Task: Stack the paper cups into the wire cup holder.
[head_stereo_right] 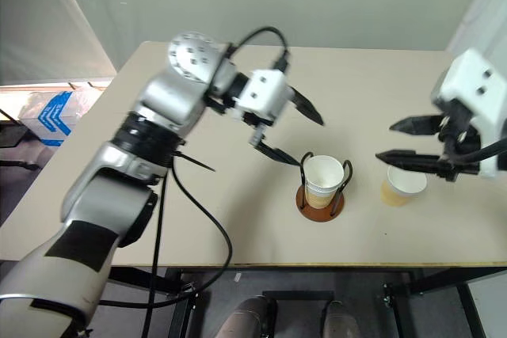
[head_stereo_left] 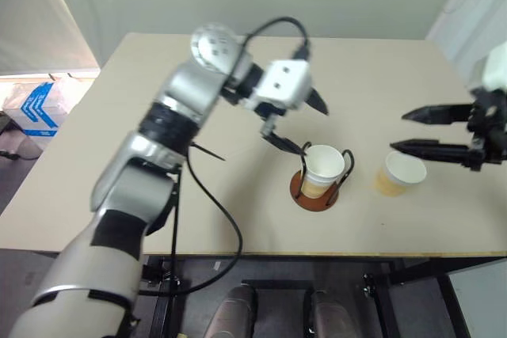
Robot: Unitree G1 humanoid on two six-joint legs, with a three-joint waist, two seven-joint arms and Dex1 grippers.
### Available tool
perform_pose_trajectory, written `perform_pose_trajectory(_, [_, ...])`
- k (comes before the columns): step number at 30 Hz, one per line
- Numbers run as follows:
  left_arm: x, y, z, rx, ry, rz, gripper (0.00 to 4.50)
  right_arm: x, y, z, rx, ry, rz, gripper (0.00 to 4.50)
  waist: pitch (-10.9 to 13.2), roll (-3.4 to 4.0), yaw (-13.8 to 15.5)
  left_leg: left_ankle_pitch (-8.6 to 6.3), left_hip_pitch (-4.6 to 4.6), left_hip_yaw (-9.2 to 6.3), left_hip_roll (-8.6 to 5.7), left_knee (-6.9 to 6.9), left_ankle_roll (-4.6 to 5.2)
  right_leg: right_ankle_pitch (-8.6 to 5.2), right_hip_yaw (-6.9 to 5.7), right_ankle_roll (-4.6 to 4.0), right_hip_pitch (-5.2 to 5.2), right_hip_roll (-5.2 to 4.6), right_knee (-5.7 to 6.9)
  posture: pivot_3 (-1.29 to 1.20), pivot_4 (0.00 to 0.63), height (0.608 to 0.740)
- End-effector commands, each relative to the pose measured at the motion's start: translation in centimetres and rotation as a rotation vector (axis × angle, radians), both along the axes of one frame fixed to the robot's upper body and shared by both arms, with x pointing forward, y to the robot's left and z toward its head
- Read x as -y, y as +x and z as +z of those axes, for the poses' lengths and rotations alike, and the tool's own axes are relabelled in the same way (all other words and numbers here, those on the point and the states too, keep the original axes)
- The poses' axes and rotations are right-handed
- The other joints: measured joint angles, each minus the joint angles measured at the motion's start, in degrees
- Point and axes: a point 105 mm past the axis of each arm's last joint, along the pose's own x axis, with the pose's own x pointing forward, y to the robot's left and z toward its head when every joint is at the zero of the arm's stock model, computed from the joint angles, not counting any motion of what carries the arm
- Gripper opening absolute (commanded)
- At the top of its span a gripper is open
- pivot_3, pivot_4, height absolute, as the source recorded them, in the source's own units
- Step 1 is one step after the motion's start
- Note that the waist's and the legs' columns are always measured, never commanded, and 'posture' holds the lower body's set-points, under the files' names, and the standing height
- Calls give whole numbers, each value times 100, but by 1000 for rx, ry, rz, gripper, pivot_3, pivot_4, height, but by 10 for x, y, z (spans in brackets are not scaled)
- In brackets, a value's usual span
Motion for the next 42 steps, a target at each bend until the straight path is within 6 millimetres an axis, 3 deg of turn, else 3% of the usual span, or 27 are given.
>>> perform_pose_trajectory(1, [-19,0,11,-29,-94,82,4500,14,8,-16,3,-130,-39,3619,0,2,-6,0,1,1,0,0,0,0,0,0,0,0,0,0,150,740])
perform_pose_trajectory(4, [-39,-1,10,-61,-146,169,4500,23,14,-35,-16,-231,-36,4471,0,2,14,14,-1,0,-1,3,-22,0,1,0,2,-1,-2,0,150,740])
perform_pose_trajectory(10, [-65,-9,0,-111,-196,293,4500,25,20,-66,-75,-331,40,4471,0,2,4,15,6,1,-1,3,-24,4,1,-6,6,0,0,0,150,740])
perform_pose_trajectory(16, [-75,-10,-10,-112,-179,379,4500,38,34,-97,-123,-433,61,4471,1,1,-4,19,24,0,1,4,-18,13,1,-17,22,0,-1,0,150,740])
perform_pose_trajectory(18, [-75,-10,-11,-108,-175,389,4500,42,40,-104,-132,-452,58,4471,2,0,-8,-5,32,0,2,3,26,21,0,-26,28,0,-1,0,150,740])
perform_pose_trajectory(23, [-77,-10,-11,-101,-169,407,4500,54,54,-115,-145,-497,41,4471,2,0,-39,9,49,0,4,0,28,35,0,-64,37,1,-2,0,150,740])
perform_pose_trajectory(29, [-77,-12,-12,-99,-163,416,4500,50,64,-124,-143,-495,67,4471,2,0,-60,25,54,-3,5,-7,21,37,1,-96,40,3,-2,0,150,740])
perform_pose_trajectory(36, [-82,-13,-14,-98,-149,431,4500,47,66,-118,-128,-488,94,2108,2,0,-58,25,52,-4,5,-17,18,32,-1,-107,38,3,-6,0,150,740])
perform_pose_trajectory(42, [-92,-18,-17,-150,-125,420,4500,28,45,-68,-93,-409,187,34,3,1,-61,23,46,-3,5,-29,6,22,-3,-122,28,3,-5,0,150,740])
